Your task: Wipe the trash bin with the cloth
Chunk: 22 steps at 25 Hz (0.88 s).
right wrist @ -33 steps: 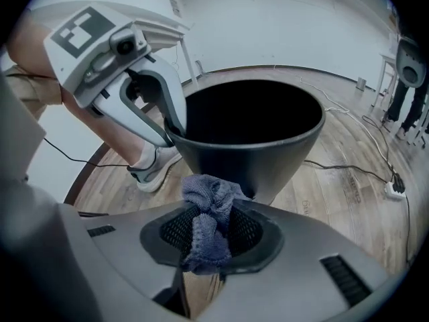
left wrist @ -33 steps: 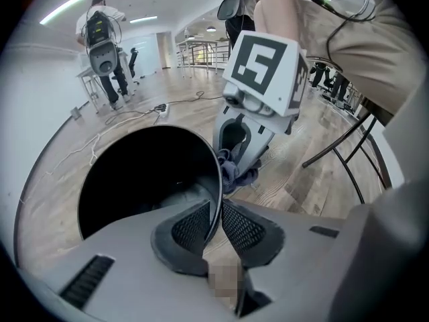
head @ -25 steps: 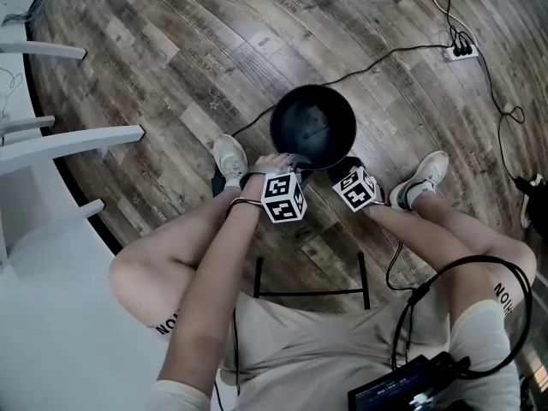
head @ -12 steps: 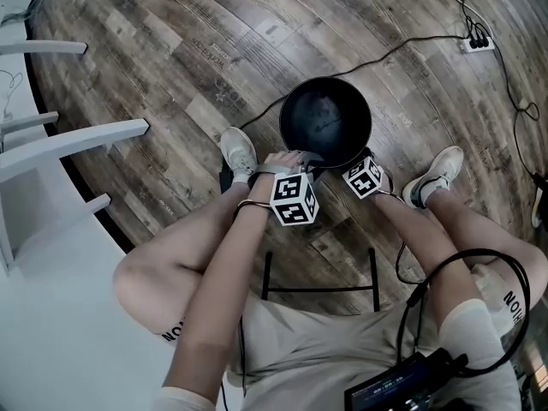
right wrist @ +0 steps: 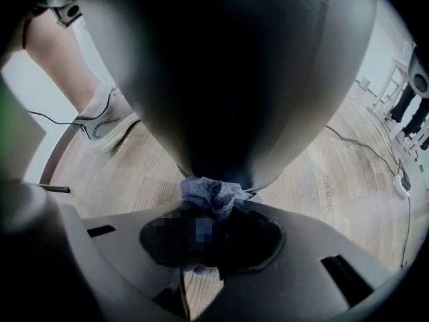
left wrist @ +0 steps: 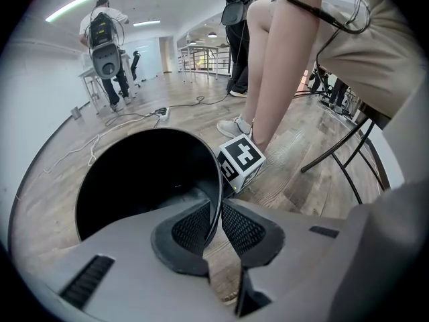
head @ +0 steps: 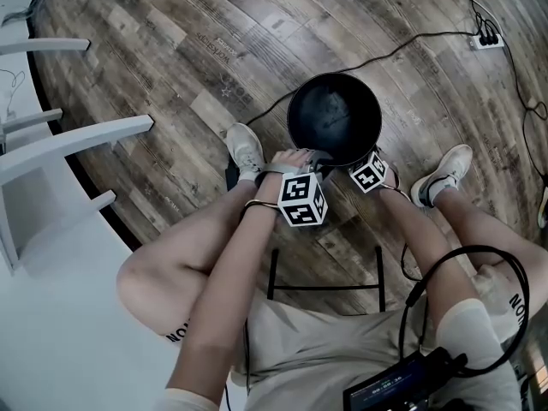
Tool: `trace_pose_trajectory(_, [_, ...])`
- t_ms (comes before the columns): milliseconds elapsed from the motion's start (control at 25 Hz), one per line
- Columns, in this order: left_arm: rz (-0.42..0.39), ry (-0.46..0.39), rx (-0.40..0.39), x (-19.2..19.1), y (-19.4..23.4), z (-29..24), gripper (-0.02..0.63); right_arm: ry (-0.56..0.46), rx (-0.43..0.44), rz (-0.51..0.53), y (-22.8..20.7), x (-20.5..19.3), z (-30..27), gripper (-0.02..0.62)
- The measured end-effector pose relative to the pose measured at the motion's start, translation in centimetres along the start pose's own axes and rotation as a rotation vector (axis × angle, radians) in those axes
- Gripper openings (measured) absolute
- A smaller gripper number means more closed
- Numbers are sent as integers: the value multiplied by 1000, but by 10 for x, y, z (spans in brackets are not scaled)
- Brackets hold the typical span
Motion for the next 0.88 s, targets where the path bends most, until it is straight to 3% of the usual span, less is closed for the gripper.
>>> trace_pose_trajectory(600, [43, 7, 8, -3, 0, -2, 67, -12, 93, -130, 13, 2, 76, 103])
trace_pose_trajectory(880, [116, -3, 32, 4, -2, -8, 72, -78, 125, -53, 20, 13, 136, 103])
Point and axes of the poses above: the fingertips, and each gripper's own axes: z backward along the fingers, y to its left, x out of its top, the point moved 6 cm from there along z, backward along the fingers, and after that the axes turned 9 degrees about -x, right-handed, at the moved point
